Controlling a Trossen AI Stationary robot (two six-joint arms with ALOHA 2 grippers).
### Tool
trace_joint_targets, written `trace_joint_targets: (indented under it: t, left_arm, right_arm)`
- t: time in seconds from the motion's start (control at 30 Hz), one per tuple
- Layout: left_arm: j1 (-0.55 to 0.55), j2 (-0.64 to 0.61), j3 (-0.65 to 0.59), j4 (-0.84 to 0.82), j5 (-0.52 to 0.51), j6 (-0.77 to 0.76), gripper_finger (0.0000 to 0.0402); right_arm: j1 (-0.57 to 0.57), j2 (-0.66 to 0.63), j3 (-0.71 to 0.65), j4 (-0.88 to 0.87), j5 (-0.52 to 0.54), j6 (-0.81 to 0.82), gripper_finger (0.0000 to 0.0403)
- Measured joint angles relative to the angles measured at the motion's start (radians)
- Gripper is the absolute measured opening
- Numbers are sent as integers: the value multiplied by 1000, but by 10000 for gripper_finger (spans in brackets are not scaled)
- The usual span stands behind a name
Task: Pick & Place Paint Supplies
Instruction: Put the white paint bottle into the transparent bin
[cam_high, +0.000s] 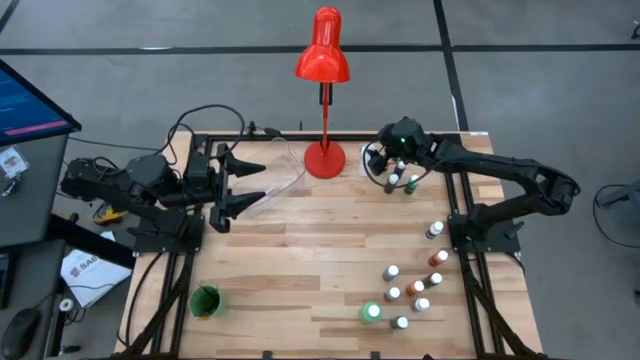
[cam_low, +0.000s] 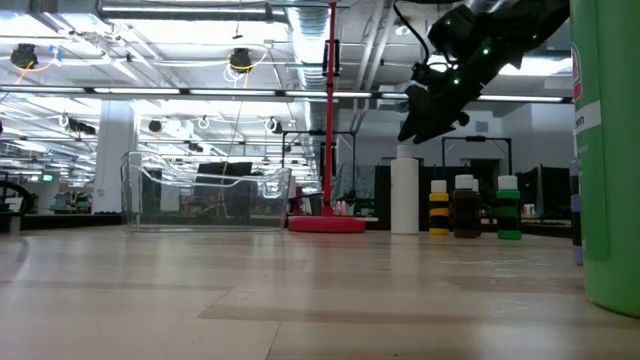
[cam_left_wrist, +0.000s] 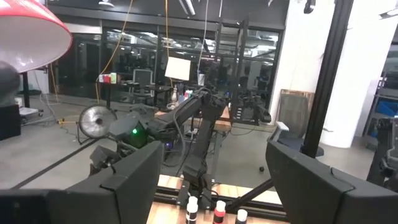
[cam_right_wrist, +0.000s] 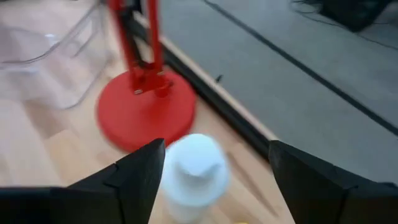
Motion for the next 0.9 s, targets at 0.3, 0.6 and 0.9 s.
trace_joint_targets:
  t: [0.3, 0.6, 0.9]
  left_arm:
    - [0, 0, 0, 0, 0, -4, 281]
    - [0, 0, 0, 0, 0, -5, 281]
    - [0, 0, 0, 0, 0, -12, 280]
  right_arm:
    - [-10, -1, 0, -5, -32, -3, 283]
    - [-22, 61, 1, 12, -56, -30, 283]
    - [-11, 115, 0, 37, -55, -13, 278]
